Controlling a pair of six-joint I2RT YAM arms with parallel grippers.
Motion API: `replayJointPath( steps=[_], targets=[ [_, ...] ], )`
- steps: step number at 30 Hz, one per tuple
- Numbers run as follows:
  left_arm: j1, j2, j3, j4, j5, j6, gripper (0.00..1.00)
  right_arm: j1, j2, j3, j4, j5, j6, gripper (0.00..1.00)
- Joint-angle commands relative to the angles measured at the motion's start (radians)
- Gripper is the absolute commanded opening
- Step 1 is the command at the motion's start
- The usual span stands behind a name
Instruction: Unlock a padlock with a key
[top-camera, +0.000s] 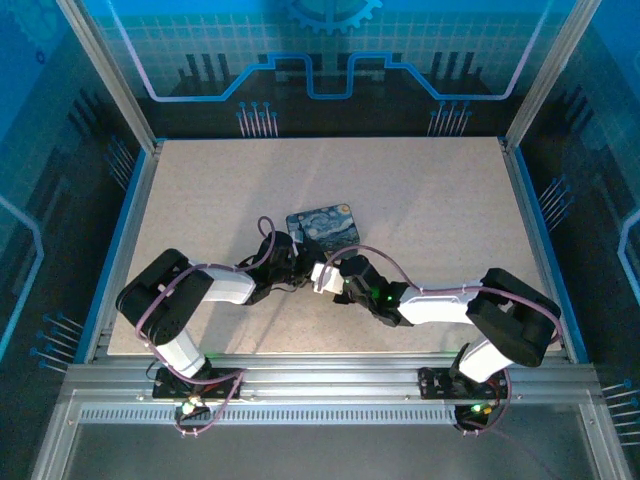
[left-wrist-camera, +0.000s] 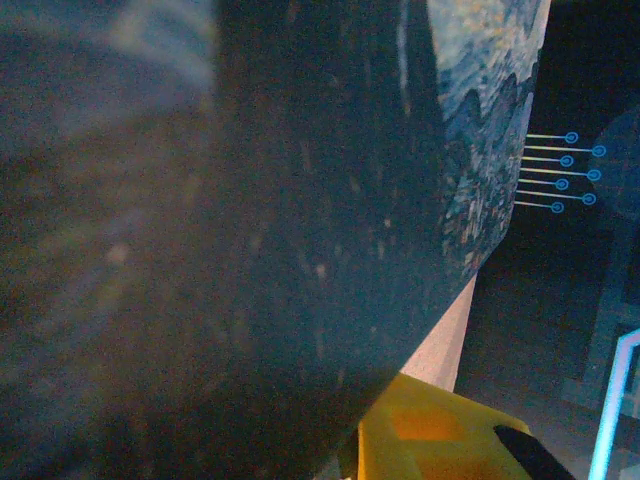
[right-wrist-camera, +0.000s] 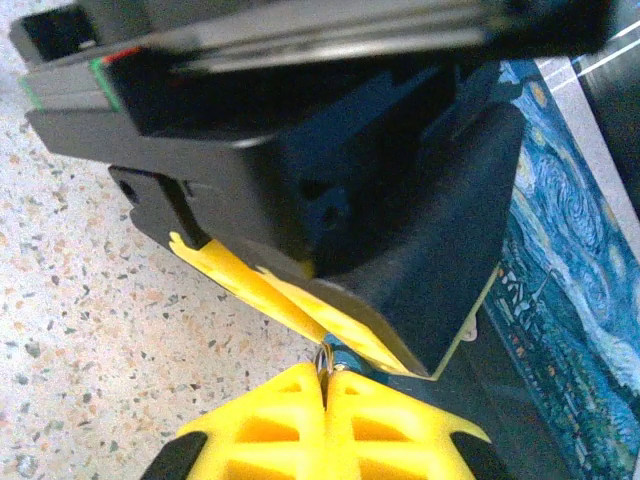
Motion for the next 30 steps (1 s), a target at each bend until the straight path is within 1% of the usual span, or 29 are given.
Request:
replayJointPath(
  steps=[1, 8, 12, 17, 21, 24, 27, 30],
  targets=[
    [-0.011, -0.012, 0.000, -0.069, 0.050, -0.002, 0.21, -0.022, -0.027, 0.001, 0.072, 0.005, 0.161, 0.00],
    [-0.010, -0.019, -0.002, -0.074, 0.046, 0.004, 0.22, -0.046, -0.025, -0.019, 0.075, 0.006, 0.398, 0.00],
    [-0.008, -0.028, 0.000, -0.081, 0.044, 0.008, 0.32, -0.063, -0.032, -0.037, 0.073, 0.016, 0.537, 0.00],
    [0.002, -0.062, 0.001, -0.120, 0.040, 0.025, 0.40, -0.083, -0.048, -0.099, 0.127, 0.015, 0.700, 0.00],
    [0.016, -0.101, -0.003, -0.162, 0.033, 0.043, 0.45, -0.099, -0.058, -0.136, 0.153, -0.006, 0.794, 0.00],
    [0.028, -0.133, -0.012, -0.184, 0.029, 0.051, 0.48, -0.121, -0.070, -0.166, 0.184, -0.055, 0.893, 0.00],
    [0.039, -0.169, -0.013, -0.219, 0.023, 0.065, 0.50, -0.161, -0.080, -0.203, 0.237, -0.133, 1.024, 0.00],
    [0.049, -0.203, -0.003, -0.274, 0.013, 0.096, 0.52, -0.215, -0.075, -0.206, 0.233, -0.244, 1.143, 0.00]
  ],
)
